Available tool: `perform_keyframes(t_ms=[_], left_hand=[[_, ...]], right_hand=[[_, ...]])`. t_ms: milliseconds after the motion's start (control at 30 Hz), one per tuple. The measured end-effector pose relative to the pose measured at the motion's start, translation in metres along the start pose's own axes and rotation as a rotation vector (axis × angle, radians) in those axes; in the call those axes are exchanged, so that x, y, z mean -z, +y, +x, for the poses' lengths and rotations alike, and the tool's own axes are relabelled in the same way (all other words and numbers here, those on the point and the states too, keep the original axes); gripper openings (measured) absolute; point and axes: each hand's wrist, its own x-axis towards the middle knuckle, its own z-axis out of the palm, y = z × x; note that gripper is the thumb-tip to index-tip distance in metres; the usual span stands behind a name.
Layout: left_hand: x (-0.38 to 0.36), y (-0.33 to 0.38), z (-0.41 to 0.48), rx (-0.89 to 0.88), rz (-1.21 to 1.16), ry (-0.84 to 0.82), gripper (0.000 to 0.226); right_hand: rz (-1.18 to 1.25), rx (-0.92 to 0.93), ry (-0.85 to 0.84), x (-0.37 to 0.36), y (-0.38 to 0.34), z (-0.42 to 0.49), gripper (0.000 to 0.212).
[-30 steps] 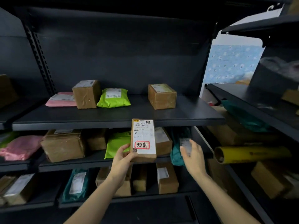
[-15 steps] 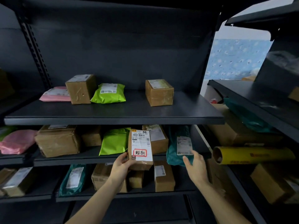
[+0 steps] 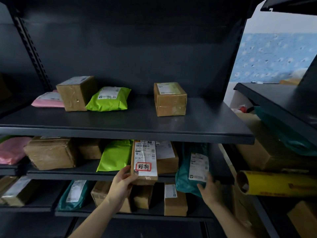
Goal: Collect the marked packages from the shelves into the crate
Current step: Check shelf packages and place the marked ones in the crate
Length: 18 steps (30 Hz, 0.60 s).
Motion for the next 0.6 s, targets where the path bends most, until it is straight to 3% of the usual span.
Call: perform_keyframes(t_ms=[167,600], left_hand=[[-0.003,-0.002,0.007,0.005,-0.022,-0.001,0.046],[-0.004,-0.001,0.011,0.006,0.003,0.000,0.060]], right_hand=[[-0.005,0.063,0.059,0.004,0.008,0.004,0.055],[-0.325,0.057,0.079,0.027,0.016,0.011,0.060]])
